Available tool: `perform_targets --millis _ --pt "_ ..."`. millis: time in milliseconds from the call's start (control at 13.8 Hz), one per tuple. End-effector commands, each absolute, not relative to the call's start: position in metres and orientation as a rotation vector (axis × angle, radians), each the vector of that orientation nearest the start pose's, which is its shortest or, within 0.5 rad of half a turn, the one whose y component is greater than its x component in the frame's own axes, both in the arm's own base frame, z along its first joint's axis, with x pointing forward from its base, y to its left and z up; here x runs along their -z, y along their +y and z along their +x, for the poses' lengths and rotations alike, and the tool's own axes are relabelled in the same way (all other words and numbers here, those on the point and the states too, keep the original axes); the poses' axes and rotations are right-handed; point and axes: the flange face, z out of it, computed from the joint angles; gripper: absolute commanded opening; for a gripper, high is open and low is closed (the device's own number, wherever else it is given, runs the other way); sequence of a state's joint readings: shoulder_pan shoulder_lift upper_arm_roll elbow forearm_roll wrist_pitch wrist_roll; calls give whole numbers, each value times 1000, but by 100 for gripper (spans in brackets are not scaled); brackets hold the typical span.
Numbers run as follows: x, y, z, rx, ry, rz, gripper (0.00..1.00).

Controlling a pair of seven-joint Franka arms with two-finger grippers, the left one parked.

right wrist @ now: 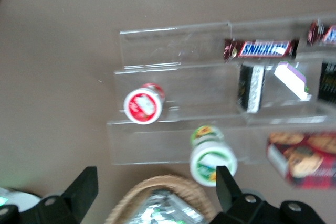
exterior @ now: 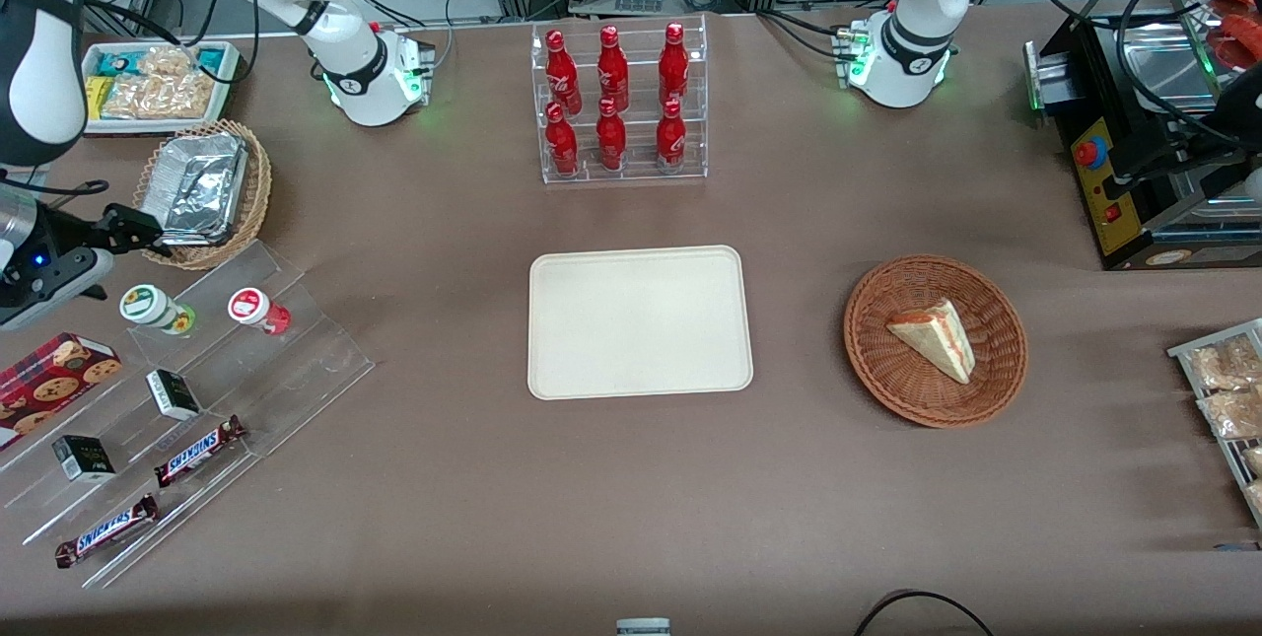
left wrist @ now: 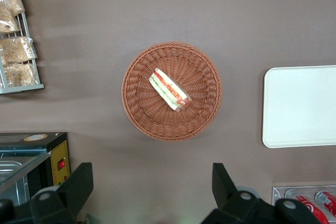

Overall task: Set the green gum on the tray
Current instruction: 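Move the right gripper down over the green-labelled gum jar on the rack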

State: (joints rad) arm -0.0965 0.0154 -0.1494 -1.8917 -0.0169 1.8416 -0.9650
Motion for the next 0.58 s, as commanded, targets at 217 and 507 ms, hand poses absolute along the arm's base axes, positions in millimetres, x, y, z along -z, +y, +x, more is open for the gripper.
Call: perform_targets --millis 217,507 --pt "-445 -177 525 -12 -1377 -2859 100" --pt "-423 -190 518 31 -1414 -2856 100"
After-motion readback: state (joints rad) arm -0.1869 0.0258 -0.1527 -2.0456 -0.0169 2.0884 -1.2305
